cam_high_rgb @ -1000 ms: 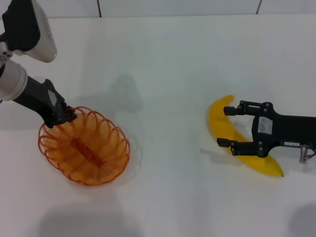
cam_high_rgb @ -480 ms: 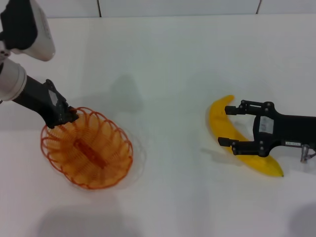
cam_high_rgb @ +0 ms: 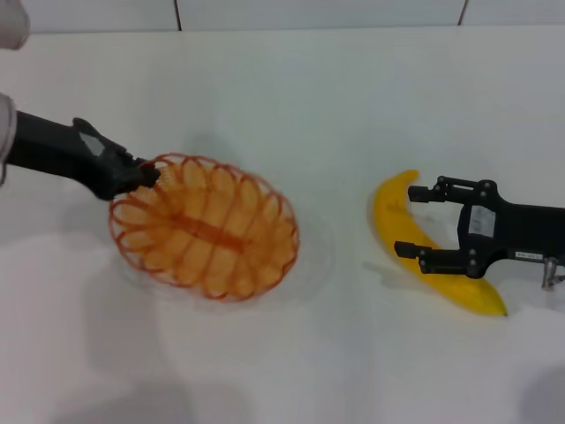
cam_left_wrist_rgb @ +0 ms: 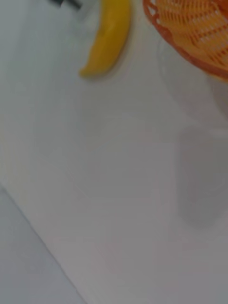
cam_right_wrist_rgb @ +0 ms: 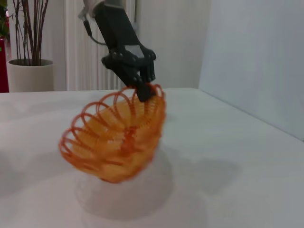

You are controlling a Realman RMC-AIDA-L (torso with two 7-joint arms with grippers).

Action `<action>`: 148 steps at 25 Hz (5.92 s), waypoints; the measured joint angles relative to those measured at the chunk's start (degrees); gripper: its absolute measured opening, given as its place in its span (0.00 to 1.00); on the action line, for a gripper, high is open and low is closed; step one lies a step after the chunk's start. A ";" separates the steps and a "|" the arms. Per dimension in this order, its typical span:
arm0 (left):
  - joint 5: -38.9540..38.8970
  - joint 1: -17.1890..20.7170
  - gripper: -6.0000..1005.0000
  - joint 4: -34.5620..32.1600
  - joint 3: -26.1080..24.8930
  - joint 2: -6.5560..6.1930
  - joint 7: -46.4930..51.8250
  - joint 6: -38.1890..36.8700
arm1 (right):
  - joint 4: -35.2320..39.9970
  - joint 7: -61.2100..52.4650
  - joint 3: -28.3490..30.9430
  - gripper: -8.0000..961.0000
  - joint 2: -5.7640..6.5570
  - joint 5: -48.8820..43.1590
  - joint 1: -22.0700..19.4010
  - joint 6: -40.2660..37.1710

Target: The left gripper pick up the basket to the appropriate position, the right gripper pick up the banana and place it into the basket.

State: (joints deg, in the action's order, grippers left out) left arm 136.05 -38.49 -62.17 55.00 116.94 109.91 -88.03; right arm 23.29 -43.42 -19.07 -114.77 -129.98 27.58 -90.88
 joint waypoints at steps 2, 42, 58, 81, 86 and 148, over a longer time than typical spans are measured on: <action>-0.58 -0.99 0.08 3.84 0.25 0.00 3.83 2.74 | 0.00 0.00 0.00 0.76 -0.03 0.01 0.17 0.00; 1.04 -11.90 0.21 27.99 1.08 -0.23 18.57 19.31 | 0.00 -0.62 0.00 0.74 -0.37 1.50 1.16 -0.40; -12.54 4.98 0.50 4.46 4.45 0.06 4.19 10.44 | 0.00 -0.35 2.85 0.73 -0.11 1.49 0.13 -0.42; -39.18 23.72 0.82 22.37 4.29 -0.05 -52.35 8.31 | 5.27 -15.99 0.06 0.72 0.03 -4.17 -0.28 -0.02; -39.16 22.44 0.82 24.23 4.20 -0.19 -52.60 8.41 | 6.69 -23.55 -1.91 0.71 -0.51 -5.04 0.53 1.26; -41.50 23.00 0.82 25.00 3.36 -0.13 -54.11 5.17 | -3.55 -9.65 -6.68 0.53 -1.72 17.77 5.87 2.03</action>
State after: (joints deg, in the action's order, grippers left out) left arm 94.55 -15.49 -37.17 58.36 116.81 55.80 -82.86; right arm 19.74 -53.06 -25.75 -116.49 -112.22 33.45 -88.85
